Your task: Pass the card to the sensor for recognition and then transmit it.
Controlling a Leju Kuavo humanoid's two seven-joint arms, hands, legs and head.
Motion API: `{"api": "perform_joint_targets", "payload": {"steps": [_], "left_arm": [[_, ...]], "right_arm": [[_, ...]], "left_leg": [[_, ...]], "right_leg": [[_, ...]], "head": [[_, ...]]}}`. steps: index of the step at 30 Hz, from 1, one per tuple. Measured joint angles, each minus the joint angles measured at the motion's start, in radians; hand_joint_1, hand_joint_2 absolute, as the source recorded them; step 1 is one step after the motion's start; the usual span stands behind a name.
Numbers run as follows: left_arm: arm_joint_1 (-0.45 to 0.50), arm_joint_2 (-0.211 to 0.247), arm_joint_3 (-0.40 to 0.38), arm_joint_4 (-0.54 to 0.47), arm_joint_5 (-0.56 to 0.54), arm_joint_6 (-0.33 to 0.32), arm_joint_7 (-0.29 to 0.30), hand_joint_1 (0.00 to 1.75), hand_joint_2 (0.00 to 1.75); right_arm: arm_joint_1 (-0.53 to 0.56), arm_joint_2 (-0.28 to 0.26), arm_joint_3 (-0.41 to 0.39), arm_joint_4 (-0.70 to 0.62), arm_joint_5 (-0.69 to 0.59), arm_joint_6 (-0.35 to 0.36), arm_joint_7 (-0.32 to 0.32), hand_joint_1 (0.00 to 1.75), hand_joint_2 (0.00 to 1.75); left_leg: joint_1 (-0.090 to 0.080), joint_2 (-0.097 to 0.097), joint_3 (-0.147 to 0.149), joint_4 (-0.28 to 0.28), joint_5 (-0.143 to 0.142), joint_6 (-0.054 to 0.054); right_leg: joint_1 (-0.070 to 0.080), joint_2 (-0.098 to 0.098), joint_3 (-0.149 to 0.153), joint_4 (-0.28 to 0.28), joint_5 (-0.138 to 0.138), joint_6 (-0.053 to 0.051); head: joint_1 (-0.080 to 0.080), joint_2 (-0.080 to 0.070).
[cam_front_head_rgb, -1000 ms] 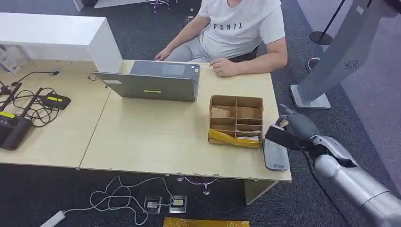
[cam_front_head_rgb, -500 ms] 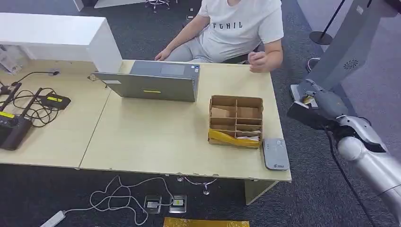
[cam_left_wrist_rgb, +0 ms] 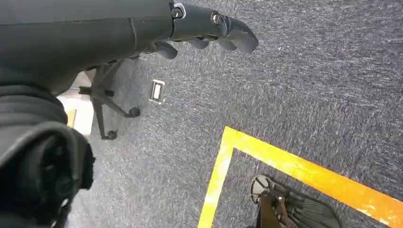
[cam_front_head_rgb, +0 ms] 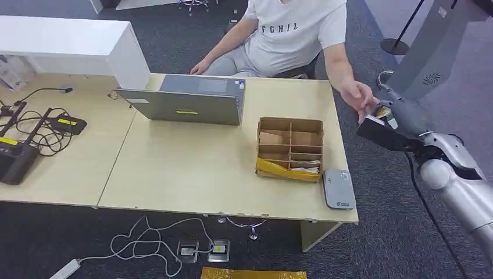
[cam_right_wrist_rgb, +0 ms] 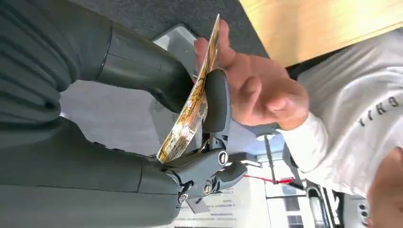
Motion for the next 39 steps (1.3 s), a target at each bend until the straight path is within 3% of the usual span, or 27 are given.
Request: {"api": "perform_joint_targets", "payload": {"steps": [16, 28, 29, 30, 31, 39], "left_arm": [[-0.002, -0.006, 0.000, 0.000, -0.004, -0.001, -0.008, 0.00, 0.00], [-0.002, -0.008, 0.000, 0.000, -0.004, -0.002, -0.008, 0.00, 0.00], [-0.002, -0.008, 0.000, 0.000, -0.004, -0.002, -0.008, 0.00, 0.00], [-0.002, -0.008, 0.000, 0.000, -0.004, -0.002, -0.008, 0.00, 0.00], [-0.002, -0.008, 0.000, 0.000, -0.004, -0.001, -0.008, 0.00, 0.00], [-0.002, -0.009, 0.000, 0.000, -0.004, 0.000, -0.008, 0.00, 0.00]], "right_arm": [[0.004, 0.112, 0.013, 0.039, 0.018, -0.007, -0.034, 1.75, 1.75], [0.015, 0.134, 0.026, 0.066, 0.024, -0.008, -0.036, 1.75, 1.75], [0.017, 0.136, 0.026, 0.067, 0.026, -0.008, -0.037, 1.55, 1.75], [0.019, 0.137, 0.026, 0.069, 0.029, -0.008, -0.037, 0.28, 1.75], [0.020, 0.138, 0.026, 0.072, 0.033, -0.009, -0.037, 0.00, 1.75], [0.023, 0.149, 0.026, 0.089, 0.035, -0.019, -0.043, 0.00, 1.75]], "left_leg": [[0.000, 0.000, 0.000, 0.000, 0.000, 0.000], [0.000, 0.000, 0.000, 0.000, 0.000, 0.000], [0.000, 0.000, 0.000, 0.000, 0.000, 0.000], [0.000, 0.000, 0.000, 0.000, 0.000, 0.000], [0.000, 0.000, 0.000, 0.000, 0.000, 0.000], [0.000, 0.000, 0.000, 0.000, 0.000, 0.000]], "right_leg": [[0.000, 0.000, 0.000, 0.000, 0.000, 0.000], [0.000, 0.000, 0.000, 0.000, 0.000, 0.000], [0.000, 0.000, 0.000, 0.000, 0.000, 0.000], [0.000, 0.000, 0.000, 0.000, 0.000, 0.000], [0.000, 0.000, 0.000, 0.000, 0.000, 0.000], [0.000, 0.000, 0.000, 0.000, 0.000, 0.000]], "head": [[0.000, 0.000], [0.000, 0.000], [0.000, 0.000], [0.000, 0.000], [0.000, 0.000], [0.000, 0.000]]}}
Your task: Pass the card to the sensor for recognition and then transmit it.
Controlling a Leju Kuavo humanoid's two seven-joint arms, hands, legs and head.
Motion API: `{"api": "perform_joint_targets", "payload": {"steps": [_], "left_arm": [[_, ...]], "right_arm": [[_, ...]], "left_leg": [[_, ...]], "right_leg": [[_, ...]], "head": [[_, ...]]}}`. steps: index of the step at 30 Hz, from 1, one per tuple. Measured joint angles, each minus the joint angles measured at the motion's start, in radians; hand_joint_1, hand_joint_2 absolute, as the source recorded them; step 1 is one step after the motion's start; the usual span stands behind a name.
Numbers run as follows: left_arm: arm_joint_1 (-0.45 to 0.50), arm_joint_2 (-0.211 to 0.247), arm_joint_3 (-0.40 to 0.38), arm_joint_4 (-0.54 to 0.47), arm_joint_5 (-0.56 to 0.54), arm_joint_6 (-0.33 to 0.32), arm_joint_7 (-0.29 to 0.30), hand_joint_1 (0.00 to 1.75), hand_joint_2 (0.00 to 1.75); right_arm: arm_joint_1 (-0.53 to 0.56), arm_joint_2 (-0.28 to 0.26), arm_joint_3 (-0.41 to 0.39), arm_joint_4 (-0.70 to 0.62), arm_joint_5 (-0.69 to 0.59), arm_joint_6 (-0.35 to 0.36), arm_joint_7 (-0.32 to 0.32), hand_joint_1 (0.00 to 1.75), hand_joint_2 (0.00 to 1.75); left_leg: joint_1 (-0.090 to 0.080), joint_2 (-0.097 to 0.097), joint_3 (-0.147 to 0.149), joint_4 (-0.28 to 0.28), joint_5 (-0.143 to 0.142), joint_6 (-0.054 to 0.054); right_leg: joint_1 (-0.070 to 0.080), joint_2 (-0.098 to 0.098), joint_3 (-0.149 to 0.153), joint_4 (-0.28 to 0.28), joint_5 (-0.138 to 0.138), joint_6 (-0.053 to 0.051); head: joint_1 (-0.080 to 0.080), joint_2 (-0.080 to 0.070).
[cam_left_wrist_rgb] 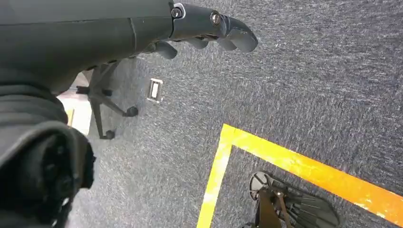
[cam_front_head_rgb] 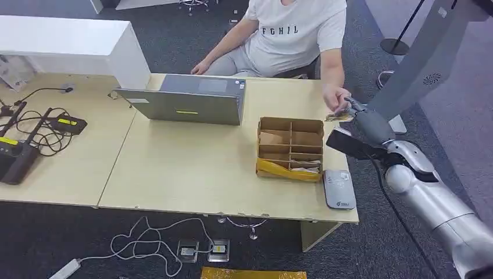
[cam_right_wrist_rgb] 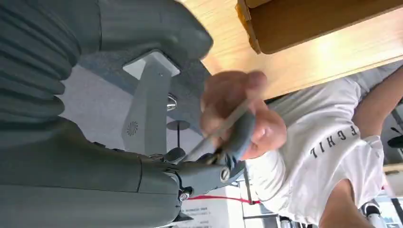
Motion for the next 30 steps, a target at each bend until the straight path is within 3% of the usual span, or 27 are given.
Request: {"api": "perform_joint_targets", "payload": {"steps": [4, 25, 30], "left_arm": [[0.000, 0.000, 0.000, 0.000, 0.000, 0.001, 0.000, 0.00, 0.00], [0.000, 0.000, 0.000, 0.000, 0.005, 0.009, 0.000, 0.00, 0.00], [0.000, 0.000, 0.000, 0.000, 0.015, 0.016, 0.001, 0.00, 0.00]], "right_arm": [[0.008, 0.003, -0.003, 0.006, -0.006, -0.049, 0.006, 0.00, 1.75], [0.023, 0.032, -0.031, 0.041, -0.006, -0.090, 0.001, 0.00, 1.75], [0.044, 0.029, -0.032, -0.027, 0.011, -0.058, 0.152, 0.00, 1.75]], "left_leg": [[0.000, 0.000, 0.000, 0.000, 0.000, 0.000], [0.000, 0.000, 0.000, 0.000, 0.000, 0.000], [0.000, 0.001, 0.000, 0.000, 0.000, 0.000]], "right_leg": [[0.000, 0.000, 0.000, 0.000, 0.000, 0.000], [0.000, 0.000, 0.000, 0.000, 0.000, 0.000], [0.000, 0.001, 0.000, 0.000, 0.000, 0.000]], "head": [[0.000, 0.000], [0.000, 0.000], [0.000, 0.000]]}}
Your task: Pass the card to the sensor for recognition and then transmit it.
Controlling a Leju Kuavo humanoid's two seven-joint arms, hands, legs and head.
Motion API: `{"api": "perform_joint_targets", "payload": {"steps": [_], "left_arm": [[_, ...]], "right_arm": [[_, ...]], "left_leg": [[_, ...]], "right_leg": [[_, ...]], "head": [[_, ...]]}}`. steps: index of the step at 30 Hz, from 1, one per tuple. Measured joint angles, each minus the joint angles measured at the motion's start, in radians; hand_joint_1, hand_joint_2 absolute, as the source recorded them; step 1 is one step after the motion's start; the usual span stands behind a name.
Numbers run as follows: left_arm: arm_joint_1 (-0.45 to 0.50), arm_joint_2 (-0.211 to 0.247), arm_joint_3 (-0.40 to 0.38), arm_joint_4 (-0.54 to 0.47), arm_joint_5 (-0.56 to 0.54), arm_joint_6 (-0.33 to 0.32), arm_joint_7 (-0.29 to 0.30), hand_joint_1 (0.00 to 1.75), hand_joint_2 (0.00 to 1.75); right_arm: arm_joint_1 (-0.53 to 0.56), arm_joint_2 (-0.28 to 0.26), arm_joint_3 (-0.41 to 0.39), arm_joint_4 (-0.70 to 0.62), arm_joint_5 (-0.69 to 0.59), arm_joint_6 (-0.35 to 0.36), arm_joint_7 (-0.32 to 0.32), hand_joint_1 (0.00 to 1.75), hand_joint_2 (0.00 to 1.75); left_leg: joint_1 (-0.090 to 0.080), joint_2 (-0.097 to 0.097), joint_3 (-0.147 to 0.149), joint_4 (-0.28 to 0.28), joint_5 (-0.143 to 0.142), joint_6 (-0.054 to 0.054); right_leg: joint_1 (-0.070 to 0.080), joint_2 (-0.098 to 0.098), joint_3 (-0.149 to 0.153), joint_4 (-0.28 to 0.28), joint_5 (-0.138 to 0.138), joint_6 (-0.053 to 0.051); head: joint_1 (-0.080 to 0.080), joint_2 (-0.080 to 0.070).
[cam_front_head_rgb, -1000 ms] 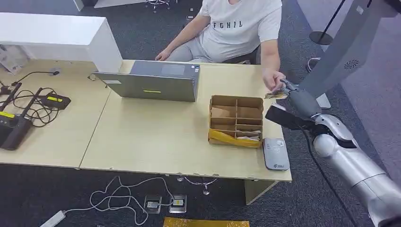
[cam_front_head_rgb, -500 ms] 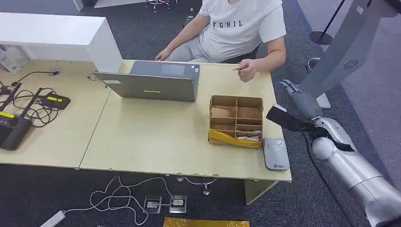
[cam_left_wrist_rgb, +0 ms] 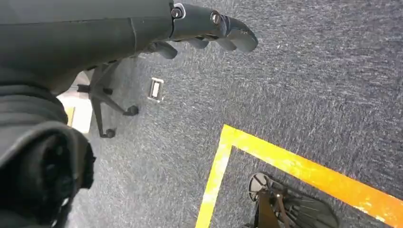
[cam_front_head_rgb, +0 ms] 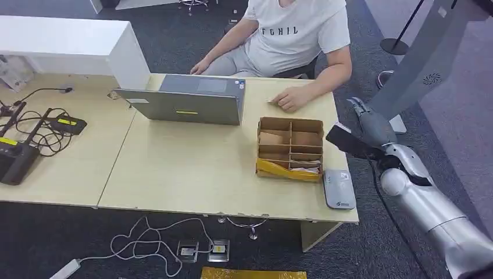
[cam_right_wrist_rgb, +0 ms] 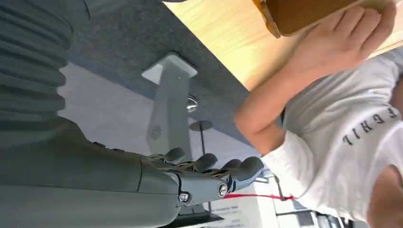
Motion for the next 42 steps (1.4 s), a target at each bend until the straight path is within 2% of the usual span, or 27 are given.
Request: {"api": "perform_joint_targets", "payload": {"steps": [2, 7, 12, 15, 19, 25, 28, 31, 37, 42], "left_arm": [[0.000, 0.000, 0.000, 0.000, 0.001, 0.000, 0.000, 0.00, 0.00], [0.001, 0.000, 0.000, 0.000, 0.004, 0.001, 0.001, 0.00, 0.00], [0.003, 0.000, 0.000, 0.000, 0.008, 0.003, 0.001, 0.00, 0.00], [0.002, 0.000, 0.000, 0.000, 0.008, 0.005, 0.001, 0.00, 0.00], [0.004, 0.000, 0.000, 0.000, 0.013, 0.013, 0.005, 0.00, 0.00], [0.003, -0.001, 0.000, 0.000, 0.020, 0.020, 0.007, 0.00, 0.00], [0.003, -0.002, 0.000, 0.000, 0.019, 0.021, 0.006, 0.00, 0.00], [0.003, -0.003, 0.000, 0.000, 0.019, 0.021, 0.006, 0.00, 0.00], [0.003, -0.006, 0.000, 0.000, 0.019, 0.022, 0.006, 0.00, 0.00], [0.001, -0.009, 0.000, 0.000, 0.012, 0.022, 0.006, 0.00, 0.00]], "right_arm": [[0.019, -0.008, -0.001, -0.058, 0.000, 0.007, 0.053, 0.00, 1.75], [0.041, -0.028, -0.009, -0.153, 0.007, 0.007, 0.098, 0.00, 1.75], [0.102, -0.088, -0.018, -0.266, -0.015, 0.002, 0.177, 0.00, 1.75], [0.113, -0.109, -0.018, -0.310, -0.015, 0.005, 0.189, 0.00, 1.75], [0.161, -0.182, -0.018, -0.430, 0.006, -0.001, 0.210, 0.00, 1.75], [0.235, -0.218, -0.016, -0.509, 0.039, -0.045, 0.244, 0.00, 1.75], [0.296, -0.222, -0.012, -0.541, 0.093, -0.107, 0.264, 0.00, 1.75], [0.345, -0.219, 0.000, -0.551, 0.125, -0.138, 0.276, 0.00, 1.75], [0.384, -0.211, 0.011, -0.564, 0.166, -0.145, 0.277, 0.00, 1.75], [0.391, -0.167, 0.019, -0.555, 0.307, -0.126, 0.302, 0.00, 1.75]], "left_leg": [[0.000, 0.000, 0.000, 0.000, 0.000, 0.000], [0.000, 0.000, 0.000, 0.000, 0.000, 0.000], [0.000, 0.000, 0.000, 0.000, 0.000, 0.000], [0.000, 0.003, 0.001, 0.000, -0.001, -0.002], [0.000, 0.002, 0.000, 0.000, -0.002, -0.002], [0.001, 0.003, 0.001, 0.000, -0.002, -0.002], [0.001, 0.003, 0.001, 0.000, -0.002, -0.002], [0.001, 0.003, 0.000, 0.000, -0.002, -0.002], [0.001, 0.003, 0.000, 0.000, -0.002, -0.002], [0.002, 0.003, 0.000, 0.000, -0.002, -0.002]], "right_leg": [[0.000, 0.000, 0.000, 0.000, 0.000, 0.000], [0.000, 0.000, 0.000, 0.000, 0.000, 0.000], [0.000, 0.001, 0.000, 0.000, 0.000, 0.000], [0.000, 0.003, 0.000, 0.000, 0.000, 0.000], [0.000, 0.002, 0.000, -0.001, 0.000, 0.000], [0.000, 0.003, 0.000, -0.001, 0.000, 0.000], [0.001, 0.003, 0.000, -0.001, 0.000, -0.001], [0.001, 0.003, 0.000, -0.001, 0.000, -0.001], [0.001, 0.003, 0.000, -0.001, 0.000, -0.001], [0.001, 0.003, 0.000, 0.000, -0.001, -0.001]], "head": [[0.000, 0.000], [0.000, 0.000], [0.000, 0.000], [0.000, 0.000], [0.000, 0.000], [0.000, 0.000], [0.000, 0.000], [0.000, 0.000], [0.000, 0.000], [0.000, 0.000]]}}
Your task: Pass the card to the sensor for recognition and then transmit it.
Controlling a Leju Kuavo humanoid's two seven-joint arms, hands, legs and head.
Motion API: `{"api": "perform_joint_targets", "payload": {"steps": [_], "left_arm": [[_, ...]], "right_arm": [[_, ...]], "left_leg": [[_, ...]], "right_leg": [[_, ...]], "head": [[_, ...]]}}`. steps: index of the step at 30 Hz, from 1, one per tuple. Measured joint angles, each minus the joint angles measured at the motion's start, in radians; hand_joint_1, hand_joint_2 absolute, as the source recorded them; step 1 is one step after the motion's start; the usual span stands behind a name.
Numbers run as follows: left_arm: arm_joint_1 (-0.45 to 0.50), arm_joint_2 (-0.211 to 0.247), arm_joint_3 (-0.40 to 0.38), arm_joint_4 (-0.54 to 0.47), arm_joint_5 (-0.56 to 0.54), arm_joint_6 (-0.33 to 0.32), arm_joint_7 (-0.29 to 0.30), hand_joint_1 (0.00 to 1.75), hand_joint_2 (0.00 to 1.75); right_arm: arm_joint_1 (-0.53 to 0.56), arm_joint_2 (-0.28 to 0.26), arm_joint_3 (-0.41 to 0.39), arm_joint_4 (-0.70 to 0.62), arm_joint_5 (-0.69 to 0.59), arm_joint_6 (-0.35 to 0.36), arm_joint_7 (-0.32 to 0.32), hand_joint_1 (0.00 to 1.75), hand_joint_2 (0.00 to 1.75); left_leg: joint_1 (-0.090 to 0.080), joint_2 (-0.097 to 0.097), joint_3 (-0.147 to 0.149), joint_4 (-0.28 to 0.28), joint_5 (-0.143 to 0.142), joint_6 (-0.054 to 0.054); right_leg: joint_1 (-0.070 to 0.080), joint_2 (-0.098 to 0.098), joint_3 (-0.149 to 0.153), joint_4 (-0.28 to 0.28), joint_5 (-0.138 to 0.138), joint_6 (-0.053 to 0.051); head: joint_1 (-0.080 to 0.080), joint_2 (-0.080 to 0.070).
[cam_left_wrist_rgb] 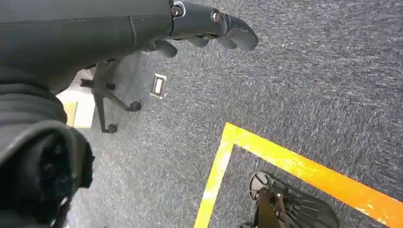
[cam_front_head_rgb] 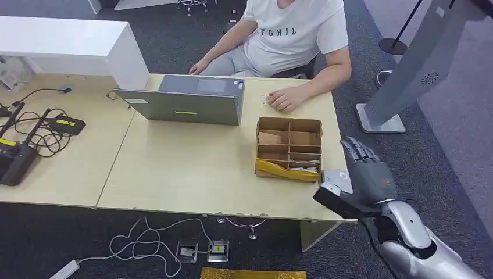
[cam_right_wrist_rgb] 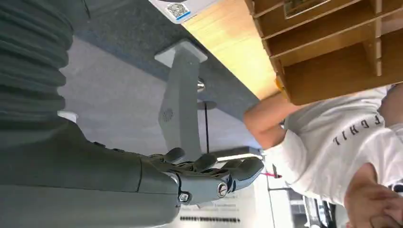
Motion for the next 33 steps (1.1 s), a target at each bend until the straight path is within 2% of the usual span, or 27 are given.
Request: {"api": "perform_joint_targets", "payload": {"steps": [4, 10, 17, 24, 33], "left_arm": [[0.000, -0.003, 0.000, 0.000, -0.011, 0.000, 0.000, 0.00, 0.00], [-0.001, -0.006, 0.000, 0.000, -0.021, -0.002, 0.001, 0.00, 0.00], [-0.002, -0.006, 0.000, 0.000, -0.023, -0.002, 0.002, 0.00, 0.00], [-0.002, -0.007, 0.000, 0.000, -0.023, 0.000, 0.003, 0.00, 0.00], [-0.002, -0.011, 0.000, 0.000, -0.026, 0.008, 0.010, 0.00, 0.00]], "right_arm": [[0.001, 0.048, -0.009, 0.038, 0.107, 0.010, 0.000, 0.00, 1.75], [-0.001, 0.126, -0.042, 0.100, 0.152, 0.004, -0.020, 0.00, 1.75], [-0.006, 0.180, -0.071, 0.142, 0.163, 0.004, -0.026, 0.00, 1.75], [-0.007, 0.211, -0.092, 0.165, 0.187, 0.004, -0.040, 0.00, 1.75], [-0.016, 0.282, -0.140, 0.212, 0.218, 0.035, -0.059, 0.00, 1.75]], "left_leg": [[0.000, 0.000, 0.000, 0.000, 0.000, 0.000], [0.000, -0.001, 0.000, 0.000, 0.000, 0.000], [0.000, -0.001, 0.000, 0.000, 0.000, 0.000], [0.000, -0.001, 0.000, 0.000, 0.000, 0.000], [0.000, -0.001, 0.000, 0.000, 0.000, 0.000]], "right_leg": [[0.000, -0.001, 0.000, 0.000, 0.000, 0.000], [0.000, -0.001, 0.000, 0.000, 0.000, 0.000], [0.000, -0.001, 0.000, 0.000, 0.000, 0.000], [0.000, -0.001, 0.000, 0.000, 0.000, 0.000], [0.000, -0.001, 0.000, 0.000, 0.000, 0.000]], "head": [[0.000, 0.000], [0.000, 0.000], [0.000, 0.000], [0.000, 0.000], [0.000, 0.000]]}}
